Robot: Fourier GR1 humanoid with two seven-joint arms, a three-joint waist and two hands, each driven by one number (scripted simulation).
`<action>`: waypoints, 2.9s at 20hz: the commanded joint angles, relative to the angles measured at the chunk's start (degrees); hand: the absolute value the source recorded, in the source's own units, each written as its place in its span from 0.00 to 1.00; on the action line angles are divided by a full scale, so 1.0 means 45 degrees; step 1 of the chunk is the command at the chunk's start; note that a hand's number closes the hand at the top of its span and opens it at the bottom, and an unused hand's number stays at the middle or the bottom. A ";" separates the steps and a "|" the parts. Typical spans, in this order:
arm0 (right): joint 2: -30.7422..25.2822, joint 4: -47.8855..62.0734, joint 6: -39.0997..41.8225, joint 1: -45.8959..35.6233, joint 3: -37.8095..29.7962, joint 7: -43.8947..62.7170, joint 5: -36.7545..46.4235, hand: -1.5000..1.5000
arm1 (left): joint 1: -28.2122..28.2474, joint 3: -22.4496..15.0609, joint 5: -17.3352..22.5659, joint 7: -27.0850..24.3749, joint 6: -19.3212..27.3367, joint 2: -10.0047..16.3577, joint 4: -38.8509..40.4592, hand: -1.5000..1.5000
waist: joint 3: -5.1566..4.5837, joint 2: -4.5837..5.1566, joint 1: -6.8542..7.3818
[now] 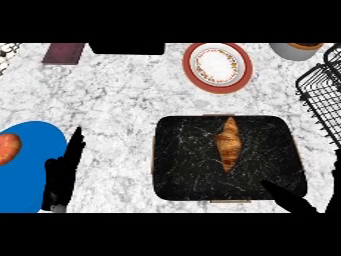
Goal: Pick the croissant from the tray and place it in the tiered basket
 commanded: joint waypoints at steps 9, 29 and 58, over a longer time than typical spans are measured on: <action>0.0456 -0.1552 0.5377 -0.2216 0.0854 0.8738 0.6479 0.00 | 0.0285 -0.0357 -0.0348 -0.0203 0.0000 -0.0192 -0.0029 0.50 | 0.0058 -0.0074 0.0351; 0.4144 0.3288 0.9975 -0.7370 0.0120 1.0632 0.7913 0.00 | -0.0387 -0.0005 -0.0438 -0.0234 -0.0108 -0.0627 0.0711 0.50 | 0.0159 -0.0047 0.0135; 0.4151 0.7805 0.9878 -0.8872 -0.1440 1.0633 0.4726 0.00 | 0.0368 0.0063 -0.0816 -0.0249 -0.0078 -0.0901 0.0273 0.50 | 0.0184 -0.0106 0.0115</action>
